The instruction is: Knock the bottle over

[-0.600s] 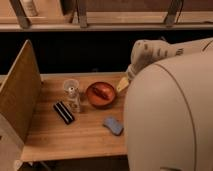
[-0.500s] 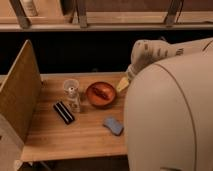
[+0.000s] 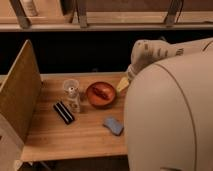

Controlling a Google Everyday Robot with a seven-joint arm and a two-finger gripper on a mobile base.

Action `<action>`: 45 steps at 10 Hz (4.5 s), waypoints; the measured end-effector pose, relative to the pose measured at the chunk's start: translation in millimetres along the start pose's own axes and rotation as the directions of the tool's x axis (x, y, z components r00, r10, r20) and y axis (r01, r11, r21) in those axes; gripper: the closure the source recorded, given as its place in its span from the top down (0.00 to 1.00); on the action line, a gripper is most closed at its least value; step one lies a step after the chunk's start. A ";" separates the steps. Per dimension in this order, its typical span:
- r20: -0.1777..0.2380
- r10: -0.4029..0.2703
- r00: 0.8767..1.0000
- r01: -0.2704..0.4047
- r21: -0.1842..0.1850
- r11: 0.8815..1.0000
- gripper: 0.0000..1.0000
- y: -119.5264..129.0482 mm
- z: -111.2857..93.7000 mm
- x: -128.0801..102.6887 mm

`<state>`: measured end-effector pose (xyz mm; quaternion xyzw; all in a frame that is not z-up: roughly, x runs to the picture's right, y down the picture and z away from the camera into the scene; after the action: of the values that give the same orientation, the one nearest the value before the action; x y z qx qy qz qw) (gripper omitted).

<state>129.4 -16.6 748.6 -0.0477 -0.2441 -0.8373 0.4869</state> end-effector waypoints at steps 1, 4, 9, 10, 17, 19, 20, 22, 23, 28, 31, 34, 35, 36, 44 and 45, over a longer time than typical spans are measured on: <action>0.000 0.000 1.000 0.000 0.000 1.000 0.80 0.0 0.0 0.0; 0.000 0.000 1.000 0.000 0.000 1.000 0.80 0.0 0.0 0.1; 0.000 0.000 1.000 0.000 0.000 1.000 0.70 -0.2 0.1 0.2; 0.000 0.000 1.000 0.000 0.000 1.000 0.58 -0.3 0.1 0.3; 0.001 0.000 1.000 0.000 0.001 1.000 0.00 -0.3 0.5 0.1; 0.001 -0.001 1.000 0.001 0.000 1.000 0.00 -0.5 0.7 0.2; 0.005 -0.009 1.000 0.009 -0.004 1.000 0.00 -0.7 0.5 -0.1; 0.022 -0.050 0.999 0.050 -0.017 0.999 0.00 -6.2 2.5 3.1; 0.024 -0.052 0.998 0.053 -0.018 0.998 0.00 -6.3 2.5 2.5; 0.025 -0.050 0.998 0.051 -0.019 0.999 0.00 -5.1 2.3 1.1; 0.025 -0.053 0.998 0.053 -0.018 0.998 0.00 -6.6 2.7 2.3; 0.027 -0.058 0.998 0.059 -0.016 0.998 0.00 -6.4 3.9 6.5; 0.035 -0.095 0.995 0.095 -0.010 0.995 0.00 -14.9 8.8 23.9; 0.034 -0.119 0.992 0.119 -0.004 0.993 0.00 -23.9 12.4 39.4; 0.027 -0.126 0.992 0.126 -0.007 0.992 0.00 -24.0 10.4 45.0; 0.027 -0.125 0.992 0.125 -0.007 0.992 0.00 -23.4 10.2 44.5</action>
<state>85.0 -37.7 763.2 -0.0458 -0.2493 -0.8665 0.4300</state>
